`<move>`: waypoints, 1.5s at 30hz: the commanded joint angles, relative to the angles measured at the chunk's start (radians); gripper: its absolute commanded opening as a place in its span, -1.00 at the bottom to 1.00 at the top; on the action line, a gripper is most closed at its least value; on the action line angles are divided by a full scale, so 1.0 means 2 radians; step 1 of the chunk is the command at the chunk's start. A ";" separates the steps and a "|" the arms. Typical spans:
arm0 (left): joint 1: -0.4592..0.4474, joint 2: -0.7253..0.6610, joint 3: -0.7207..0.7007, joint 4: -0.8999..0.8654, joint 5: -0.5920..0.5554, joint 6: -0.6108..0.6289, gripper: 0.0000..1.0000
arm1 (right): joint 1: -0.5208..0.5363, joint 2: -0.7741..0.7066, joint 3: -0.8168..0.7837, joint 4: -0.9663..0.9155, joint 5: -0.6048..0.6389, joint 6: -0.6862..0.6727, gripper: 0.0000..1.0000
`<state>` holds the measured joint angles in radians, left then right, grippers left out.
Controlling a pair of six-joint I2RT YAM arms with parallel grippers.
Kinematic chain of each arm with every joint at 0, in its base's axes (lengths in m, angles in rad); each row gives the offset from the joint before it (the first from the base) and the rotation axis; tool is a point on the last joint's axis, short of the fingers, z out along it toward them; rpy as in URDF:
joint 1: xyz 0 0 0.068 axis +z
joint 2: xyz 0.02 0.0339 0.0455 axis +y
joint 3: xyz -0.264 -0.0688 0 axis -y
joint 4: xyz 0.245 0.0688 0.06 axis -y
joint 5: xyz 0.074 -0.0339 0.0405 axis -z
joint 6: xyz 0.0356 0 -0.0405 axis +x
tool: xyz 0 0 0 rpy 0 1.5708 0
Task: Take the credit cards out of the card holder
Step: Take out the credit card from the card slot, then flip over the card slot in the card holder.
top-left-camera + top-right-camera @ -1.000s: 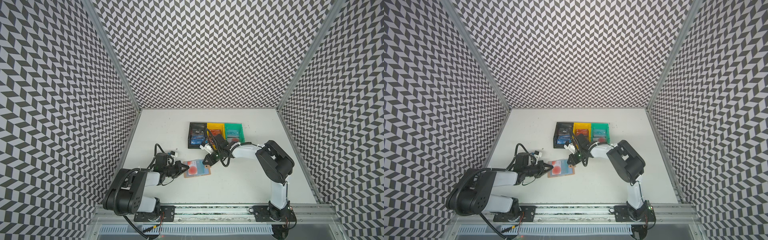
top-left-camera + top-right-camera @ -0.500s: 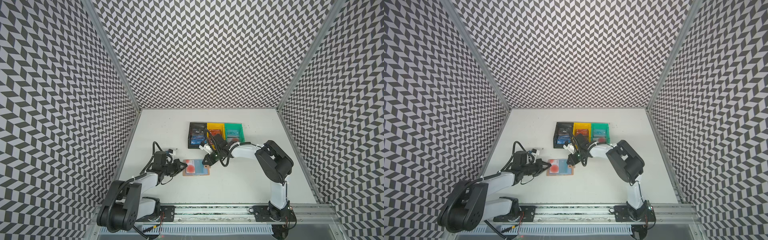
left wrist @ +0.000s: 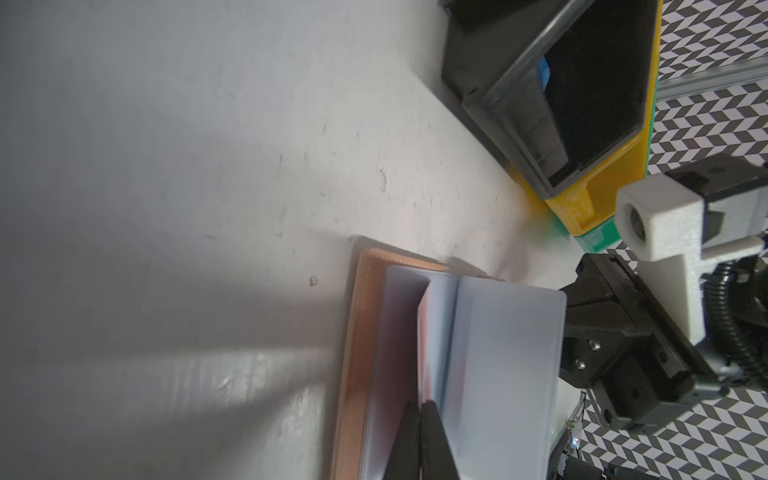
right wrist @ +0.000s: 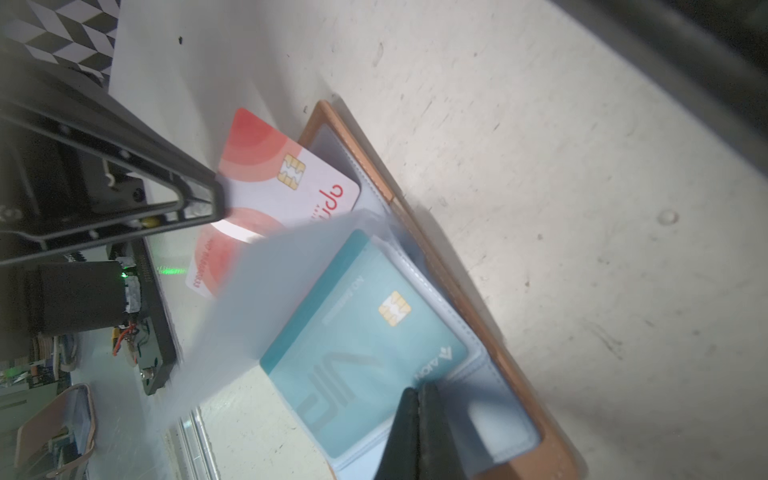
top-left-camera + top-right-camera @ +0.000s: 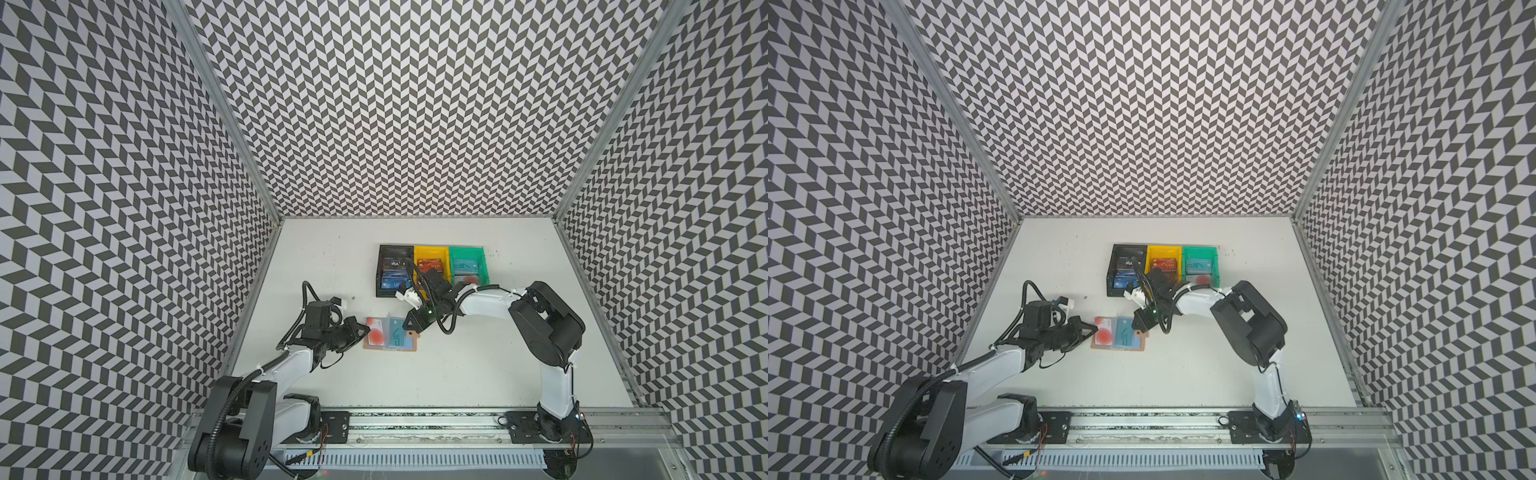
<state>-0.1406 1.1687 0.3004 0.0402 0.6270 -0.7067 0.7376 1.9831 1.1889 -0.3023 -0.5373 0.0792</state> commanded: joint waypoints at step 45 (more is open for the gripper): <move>0.032 -0.097 0.068 -0.104 -0.013 0.034 -1.00 | 0.055 0.067 0.148 -0.080 -0.057 -0.018 -1.00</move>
<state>-0.0841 0.9882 0.4217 -0.1593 0.5842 -0.6476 0.8364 2.0846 1.4612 -0.4942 -0.5800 0.0483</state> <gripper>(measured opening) 0.048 0.047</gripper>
